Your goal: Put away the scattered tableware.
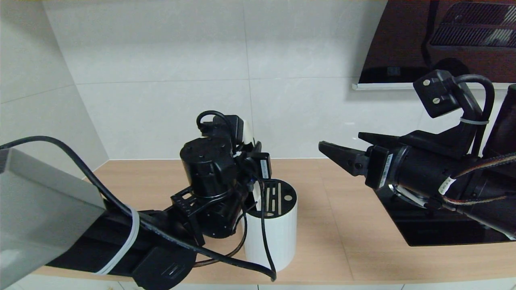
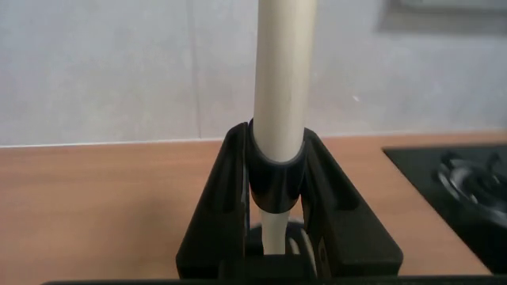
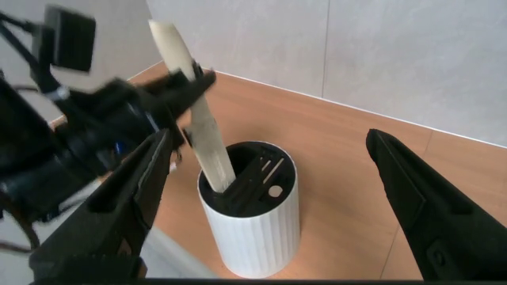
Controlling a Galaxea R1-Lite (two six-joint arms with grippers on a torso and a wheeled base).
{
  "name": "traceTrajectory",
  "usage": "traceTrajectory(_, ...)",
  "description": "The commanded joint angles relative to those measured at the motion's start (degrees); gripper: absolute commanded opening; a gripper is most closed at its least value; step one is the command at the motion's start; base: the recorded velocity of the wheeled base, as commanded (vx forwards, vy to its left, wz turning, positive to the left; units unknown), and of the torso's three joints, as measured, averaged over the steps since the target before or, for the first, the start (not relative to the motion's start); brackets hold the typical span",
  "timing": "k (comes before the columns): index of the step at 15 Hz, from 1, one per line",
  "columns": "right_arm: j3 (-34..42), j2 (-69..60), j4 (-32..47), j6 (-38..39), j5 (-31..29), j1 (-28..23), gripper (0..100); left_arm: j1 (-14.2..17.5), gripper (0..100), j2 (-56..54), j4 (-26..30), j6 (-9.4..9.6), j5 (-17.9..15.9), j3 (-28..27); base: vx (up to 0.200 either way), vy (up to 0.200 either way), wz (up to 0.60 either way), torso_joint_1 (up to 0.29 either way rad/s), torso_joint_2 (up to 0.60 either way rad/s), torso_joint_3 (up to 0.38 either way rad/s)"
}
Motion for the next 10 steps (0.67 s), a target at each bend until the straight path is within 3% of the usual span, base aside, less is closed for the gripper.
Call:
traceTrajectory(1, -0.02, 0.11, 0.0, 0.0, -0.02, 0.03, 100, -0.55, 0, 1.91, -0.13, -0.08, 0.0, 0.53, 0.0, 0.0, 0.0, 0.0, 0.0, 0.0)
traceTrajectory(10, -0.02, 0.2, 0.0, 0.0, -0.02, 0.03, 100, -0.98, 0, 7.18, -0.04, -2.8, 0.0, 2.2, 0.0, 0.0, 0.0, 0.0, 0.0, 0.0)
